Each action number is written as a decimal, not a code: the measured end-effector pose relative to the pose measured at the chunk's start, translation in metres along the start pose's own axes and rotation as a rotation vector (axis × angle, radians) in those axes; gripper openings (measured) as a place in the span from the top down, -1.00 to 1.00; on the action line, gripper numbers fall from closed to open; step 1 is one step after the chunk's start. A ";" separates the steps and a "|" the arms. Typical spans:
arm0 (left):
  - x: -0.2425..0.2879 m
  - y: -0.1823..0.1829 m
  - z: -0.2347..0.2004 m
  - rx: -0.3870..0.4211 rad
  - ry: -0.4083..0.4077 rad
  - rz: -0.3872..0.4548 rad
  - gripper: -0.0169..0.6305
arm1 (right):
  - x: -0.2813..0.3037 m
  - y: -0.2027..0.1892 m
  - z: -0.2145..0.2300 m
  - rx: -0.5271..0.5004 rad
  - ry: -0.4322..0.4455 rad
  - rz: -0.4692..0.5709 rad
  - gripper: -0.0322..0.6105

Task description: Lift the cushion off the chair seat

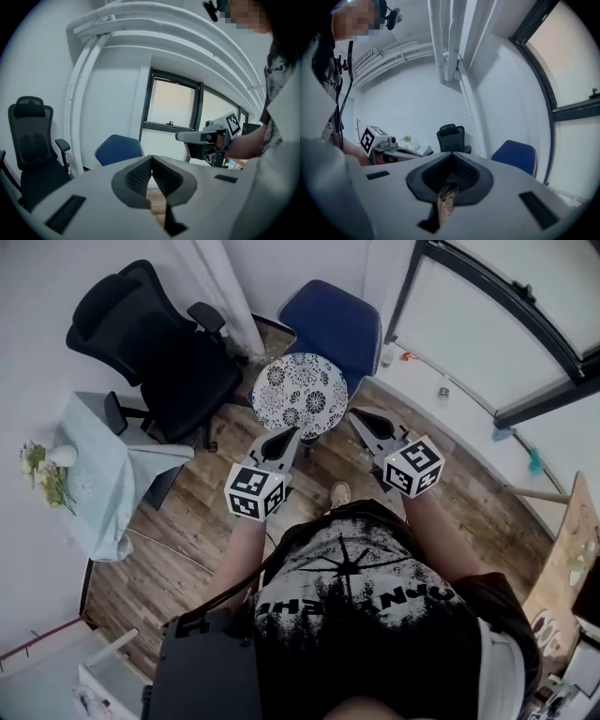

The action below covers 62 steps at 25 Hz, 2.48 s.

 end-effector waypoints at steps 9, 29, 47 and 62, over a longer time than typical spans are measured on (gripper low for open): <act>0.037 0.017 -0.012 -0.001 0.039 -0.004 0.90 | 0.024 0.010 0.046 0.010 0.054 -0.003 0.84; 0.088 0.037 -0.049 -0.001 0.016 -0.013 0.90 | 0.052 0.013 0.081 0.020 0.050 0.002 0.84; 0.157 0.056 -0.150 0.095 -0.240 -0.113 0.90 | 0.129 0.008 0.103 0.080 -0.198 0.026 0.84; 0.209 0.038 -0.168 0.117 -0.464 -0.234 0.90 | 0.155 -0.044 0.113 0.220 -0.347 -0.024 0.84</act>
Point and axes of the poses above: the fingertips, and each gripper's own axes: x forward along the fingers, z to its right, y out of its top, the point moved 8 cm from there along -x, backward along the fingers, and after that the axes turned 6 degrees about y, right-handed, at the moved point
